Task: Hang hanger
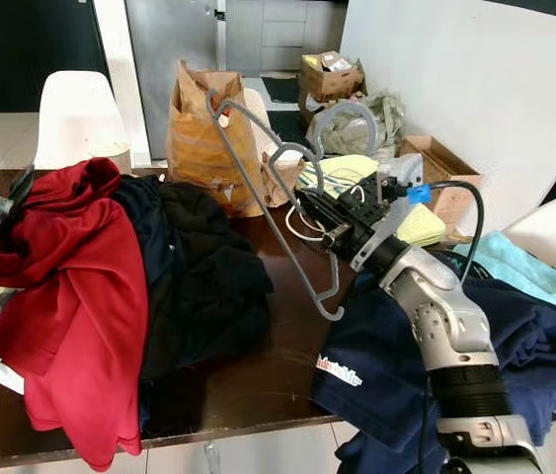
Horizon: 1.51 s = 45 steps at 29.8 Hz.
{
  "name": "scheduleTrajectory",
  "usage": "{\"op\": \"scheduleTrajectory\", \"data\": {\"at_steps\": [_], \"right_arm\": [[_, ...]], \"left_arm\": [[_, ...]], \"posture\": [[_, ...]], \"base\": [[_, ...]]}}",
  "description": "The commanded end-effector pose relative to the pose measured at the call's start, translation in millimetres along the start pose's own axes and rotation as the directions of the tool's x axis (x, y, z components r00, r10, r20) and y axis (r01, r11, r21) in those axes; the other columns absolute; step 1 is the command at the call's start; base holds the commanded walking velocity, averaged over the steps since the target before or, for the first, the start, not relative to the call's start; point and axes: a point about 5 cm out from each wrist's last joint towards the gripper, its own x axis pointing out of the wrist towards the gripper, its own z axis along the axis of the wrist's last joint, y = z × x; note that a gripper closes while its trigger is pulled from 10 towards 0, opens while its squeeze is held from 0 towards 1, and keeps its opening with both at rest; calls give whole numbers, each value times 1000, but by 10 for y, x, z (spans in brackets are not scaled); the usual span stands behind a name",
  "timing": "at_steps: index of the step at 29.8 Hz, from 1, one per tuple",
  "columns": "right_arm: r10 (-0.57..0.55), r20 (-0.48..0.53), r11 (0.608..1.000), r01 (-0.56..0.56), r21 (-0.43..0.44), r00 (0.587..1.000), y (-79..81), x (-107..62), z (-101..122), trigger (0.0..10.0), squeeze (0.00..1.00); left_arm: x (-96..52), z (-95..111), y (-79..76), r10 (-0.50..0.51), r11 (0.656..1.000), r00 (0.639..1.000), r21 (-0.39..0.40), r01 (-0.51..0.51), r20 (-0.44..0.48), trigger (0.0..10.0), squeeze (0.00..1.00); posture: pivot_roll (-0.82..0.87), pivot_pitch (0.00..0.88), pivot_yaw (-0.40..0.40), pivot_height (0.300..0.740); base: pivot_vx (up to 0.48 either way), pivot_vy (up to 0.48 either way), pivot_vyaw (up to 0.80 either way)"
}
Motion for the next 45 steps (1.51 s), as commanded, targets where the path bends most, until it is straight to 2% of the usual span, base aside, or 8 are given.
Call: {"op": "scheduleTrajectory", "data": {"at_steps": [1,8,12,14,19,32,37,45], "right_arm": [[-4,-5,1000,4,4,1000,-4,-42,7,10000,0],[-5,-16,1000,5,3,1000,12,-71,7,10000,0],[-6,-24,1000,6,2,1000,18,-92,8,10000,0],[-9,-36,1000,9,-1,999,21,-140,29,10000,0],[-15,-40,1000,15,-8,999,28,-189,60,10000,0],[-35,-54,999,34,-23,998,36,-285,132,10000,0],[-30,-69,999,29,-17,997,54,-288,121,10000,0],[-26,-83,1000,24,-15,996,70,-306,117,10000,0]], "left_arm": [[41,-8,-78,-35,999,999,-24,36,14,10000,0],[84,-19,-137,-54,998,999,-28,54,7,10000,0],[78,-96,-148,-45,999,999,-30,44,-22,10000,0],[48,-243,-123,-16,999,998,-28,15,-59,10000,0],[29,-307,-115,-9,999,998,-31,6,-69,10000,0],[134,-256,-133,-45,998,999,-37,44,-21,10000,0],[166,-224,-199,-80,995,997,-53,81,15,10000,0],[141,-345,-297,-87,994,996,-63,85,-25,10000,0]], "posture": [[4,15,-44,740],[-5,34,-44,740],[-15,52,-47,740],[-32,67,-47,740],[-61,82,-40,740],[-87,110,-40,740],[-84,115,-46,740],[-94,110,-48,740]], "base": [[0,0,0],[0,0,0],[0,0,0],[0,0,0],[0,0,0],[0,0,0],[0,0,0],[0,0,0]]}}
